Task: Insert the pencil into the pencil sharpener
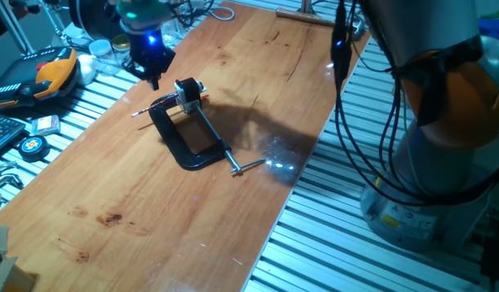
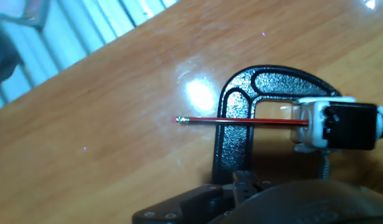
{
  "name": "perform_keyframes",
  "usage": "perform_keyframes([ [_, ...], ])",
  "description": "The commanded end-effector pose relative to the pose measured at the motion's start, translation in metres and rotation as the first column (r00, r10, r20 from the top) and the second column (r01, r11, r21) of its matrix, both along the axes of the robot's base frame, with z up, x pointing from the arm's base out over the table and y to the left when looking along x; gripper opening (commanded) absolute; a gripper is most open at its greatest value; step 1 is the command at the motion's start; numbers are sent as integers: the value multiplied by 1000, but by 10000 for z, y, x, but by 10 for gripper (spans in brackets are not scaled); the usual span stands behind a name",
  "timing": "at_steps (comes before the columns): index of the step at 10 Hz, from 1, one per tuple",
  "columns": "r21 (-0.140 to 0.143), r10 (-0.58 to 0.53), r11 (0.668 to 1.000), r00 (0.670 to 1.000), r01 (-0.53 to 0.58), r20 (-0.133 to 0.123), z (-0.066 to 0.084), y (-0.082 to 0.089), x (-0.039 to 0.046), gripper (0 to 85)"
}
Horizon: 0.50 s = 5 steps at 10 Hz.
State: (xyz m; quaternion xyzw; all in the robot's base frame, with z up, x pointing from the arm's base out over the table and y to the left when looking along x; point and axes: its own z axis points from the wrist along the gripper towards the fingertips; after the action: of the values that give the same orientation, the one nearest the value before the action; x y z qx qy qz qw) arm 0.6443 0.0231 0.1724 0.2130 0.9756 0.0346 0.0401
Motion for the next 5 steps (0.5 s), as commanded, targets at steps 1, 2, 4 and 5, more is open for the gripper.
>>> perform_keyframes([
  [1,-1,252,968,968,-252,10,35,-11,-37,0],
  [2,-3,246,969,969,-246,17,75,2,-80,0],
  [4,-33,245,969,969,-244,30,118,41,-221,0],
  [5,-38,257,966,966,-256,33,121,30,-289,0],
])
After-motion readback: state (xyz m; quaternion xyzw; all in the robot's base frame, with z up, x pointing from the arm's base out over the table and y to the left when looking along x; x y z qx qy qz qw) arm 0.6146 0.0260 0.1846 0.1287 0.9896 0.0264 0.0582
